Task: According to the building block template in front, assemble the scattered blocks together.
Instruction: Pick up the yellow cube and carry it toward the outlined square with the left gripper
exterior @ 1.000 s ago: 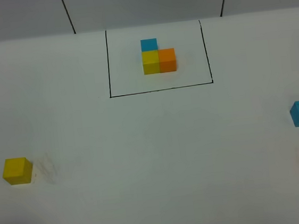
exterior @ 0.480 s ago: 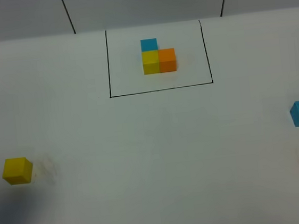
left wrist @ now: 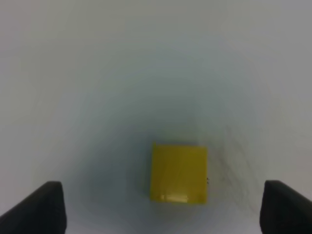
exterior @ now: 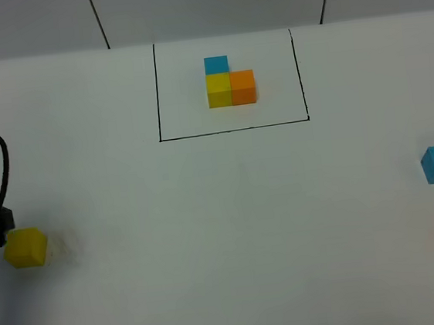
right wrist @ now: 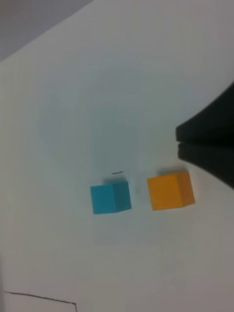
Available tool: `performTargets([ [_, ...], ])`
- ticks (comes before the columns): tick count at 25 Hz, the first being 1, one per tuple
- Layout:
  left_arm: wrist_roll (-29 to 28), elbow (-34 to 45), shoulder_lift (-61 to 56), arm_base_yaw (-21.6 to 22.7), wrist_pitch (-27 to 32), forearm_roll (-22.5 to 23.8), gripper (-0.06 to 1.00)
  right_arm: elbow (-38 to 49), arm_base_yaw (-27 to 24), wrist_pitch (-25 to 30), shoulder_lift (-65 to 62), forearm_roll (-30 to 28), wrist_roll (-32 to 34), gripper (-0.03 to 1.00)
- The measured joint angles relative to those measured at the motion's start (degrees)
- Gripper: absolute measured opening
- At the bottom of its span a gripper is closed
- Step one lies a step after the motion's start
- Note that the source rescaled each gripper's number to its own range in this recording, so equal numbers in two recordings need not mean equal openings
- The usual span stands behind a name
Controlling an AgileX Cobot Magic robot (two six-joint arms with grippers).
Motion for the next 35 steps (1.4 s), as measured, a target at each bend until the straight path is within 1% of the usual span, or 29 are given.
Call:
performTargets([
  [9,0.0,-0.04,13.81,-1.19,-6.7,-0.77,0.85,0.0,0.0,0.0,0.0,0.0,0.0,0.0],
  [18,0.0,-0.11,22.69,-1.19,-11.76,-1.14,0.84,0.0,0.0,0.0,0.0,0.0,0.0,0.0],
  [23,0.0,-0.17,27.14,-1.19,-16.31,-1.62,0.84,0.0,0.0,0.0,0.0,0.0,0.0,0.0],
  [28,0.0,-0.17,30.22,-1.19,-19.26,-1.62,0.84,0.0,0.0,0.0,0.0,0.0,0.0,0.0],
  [31,0.0,-0.17,30.41,-1.19,-20.05,-1.62,0.84,0.0,0.0,0.0,0.0,0.0,0.0,0.0],
  [35,0.0,-0.17,30.52,-1.19,-20.29,-1.62,0.81,0.0,0.0,0.0,0.0,0.0,0.0,0.0],
])
